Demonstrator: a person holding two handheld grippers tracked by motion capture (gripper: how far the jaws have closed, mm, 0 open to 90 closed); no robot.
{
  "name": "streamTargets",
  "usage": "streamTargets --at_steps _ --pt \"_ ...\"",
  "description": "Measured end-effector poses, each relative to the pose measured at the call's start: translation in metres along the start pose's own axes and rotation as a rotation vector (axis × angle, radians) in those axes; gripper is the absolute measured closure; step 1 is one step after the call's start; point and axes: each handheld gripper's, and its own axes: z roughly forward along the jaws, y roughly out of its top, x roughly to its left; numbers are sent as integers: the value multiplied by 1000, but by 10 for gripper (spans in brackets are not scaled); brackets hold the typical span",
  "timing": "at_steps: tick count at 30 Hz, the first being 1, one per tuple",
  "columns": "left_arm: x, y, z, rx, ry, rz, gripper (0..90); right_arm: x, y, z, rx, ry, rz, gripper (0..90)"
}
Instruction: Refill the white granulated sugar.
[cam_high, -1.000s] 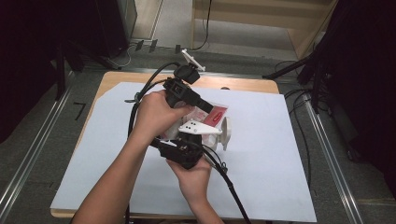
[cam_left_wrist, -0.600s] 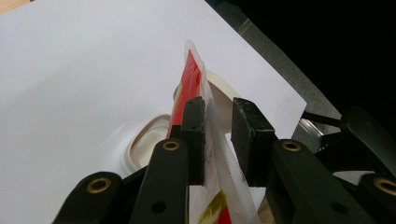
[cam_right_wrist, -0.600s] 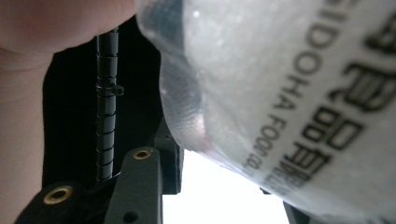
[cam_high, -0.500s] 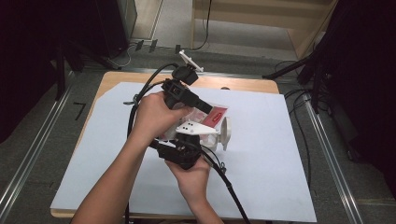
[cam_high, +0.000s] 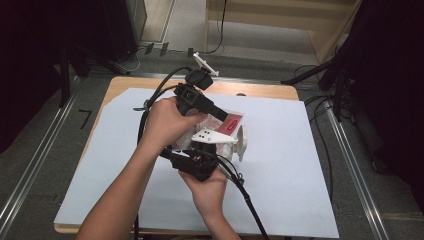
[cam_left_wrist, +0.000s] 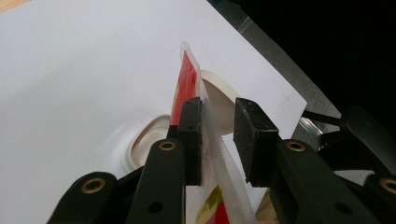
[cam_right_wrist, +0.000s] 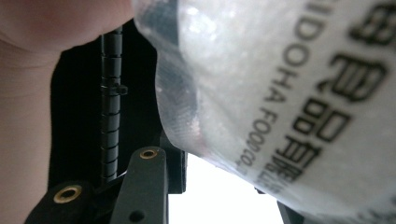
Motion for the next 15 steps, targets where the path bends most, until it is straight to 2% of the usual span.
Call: streamTargets --at_steps 15 --pt "-3 0 -4 0 22 10 725 0 4 0 2 29 -1 643"
